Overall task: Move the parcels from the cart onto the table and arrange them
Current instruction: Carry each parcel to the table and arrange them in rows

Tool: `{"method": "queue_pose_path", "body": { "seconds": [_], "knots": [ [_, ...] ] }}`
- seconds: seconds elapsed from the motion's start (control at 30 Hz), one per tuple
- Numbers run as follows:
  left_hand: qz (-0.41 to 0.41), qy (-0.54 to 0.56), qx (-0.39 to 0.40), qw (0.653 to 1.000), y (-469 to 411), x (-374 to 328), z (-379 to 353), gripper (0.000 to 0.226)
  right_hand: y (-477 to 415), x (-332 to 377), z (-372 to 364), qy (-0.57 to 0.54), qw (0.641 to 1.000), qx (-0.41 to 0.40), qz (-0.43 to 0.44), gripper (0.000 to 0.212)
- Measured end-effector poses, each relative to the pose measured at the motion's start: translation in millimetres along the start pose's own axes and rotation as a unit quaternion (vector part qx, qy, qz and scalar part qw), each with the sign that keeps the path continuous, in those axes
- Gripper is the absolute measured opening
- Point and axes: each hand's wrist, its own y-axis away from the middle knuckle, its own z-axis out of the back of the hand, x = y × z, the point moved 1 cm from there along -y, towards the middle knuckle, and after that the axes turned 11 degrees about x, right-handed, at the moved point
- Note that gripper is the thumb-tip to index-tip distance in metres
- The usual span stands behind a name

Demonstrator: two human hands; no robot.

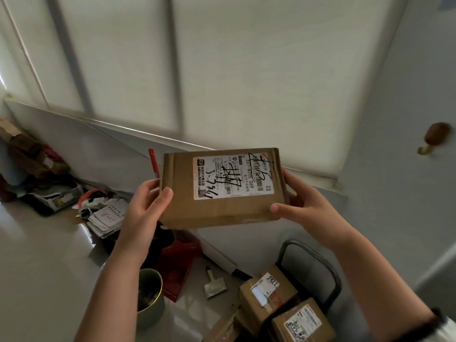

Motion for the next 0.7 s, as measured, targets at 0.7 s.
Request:
{"method": "queue_pose_path", "body": {
  "seconds": [0.7],
  "knots": [
    [0.143,-0.068,-0.029,0.987,-24.5,-7.6,-51.8,0.093,8.5,3.1,41.8,-0.006,0.995,-0.101,0.005,0.026]
  ]
}}
